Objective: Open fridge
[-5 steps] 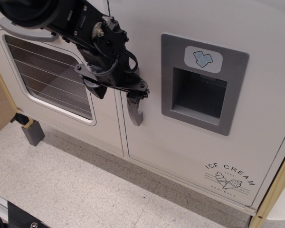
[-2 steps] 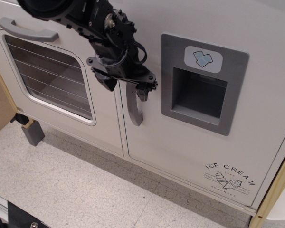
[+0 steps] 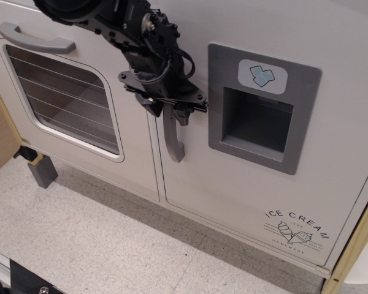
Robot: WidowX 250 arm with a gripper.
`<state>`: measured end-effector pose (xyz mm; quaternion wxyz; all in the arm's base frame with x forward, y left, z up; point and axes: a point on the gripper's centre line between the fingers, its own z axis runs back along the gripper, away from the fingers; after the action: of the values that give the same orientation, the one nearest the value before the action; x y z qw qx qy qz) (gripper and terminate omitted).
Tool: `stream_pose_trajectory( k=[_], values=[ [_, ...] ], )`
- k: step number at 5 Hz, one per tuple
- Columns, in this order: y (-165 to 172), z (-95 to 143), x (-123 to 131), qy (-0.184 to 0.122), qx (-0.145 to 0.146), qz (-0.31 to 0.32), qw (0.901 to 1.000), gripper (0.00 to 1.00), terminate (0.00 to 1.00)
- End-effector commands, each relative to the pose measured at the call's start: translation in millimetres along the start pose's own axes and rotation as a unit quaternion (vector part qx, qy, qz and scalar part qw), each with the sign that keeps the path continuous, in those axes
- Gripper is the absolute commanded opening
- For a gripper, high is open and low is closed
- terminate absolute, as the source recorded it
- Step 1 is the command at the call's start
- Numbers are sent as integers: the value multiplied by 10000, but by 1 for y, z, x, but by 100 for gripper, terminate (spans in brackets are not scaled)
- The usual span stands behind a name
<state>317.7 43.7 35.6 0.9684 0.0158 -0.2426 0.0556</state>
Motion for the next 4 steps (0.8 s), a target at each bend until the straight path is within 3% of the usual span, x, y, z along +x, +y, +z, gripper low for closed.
stream_pose_trajectory(
  k=[1, 4],
  values=[
    [8, 14, 6, -194, -190, -63, 9996, 0, 0],
    [30, 65, -41, 140, -411, -122, 9990, 0, 0]
  ],
)
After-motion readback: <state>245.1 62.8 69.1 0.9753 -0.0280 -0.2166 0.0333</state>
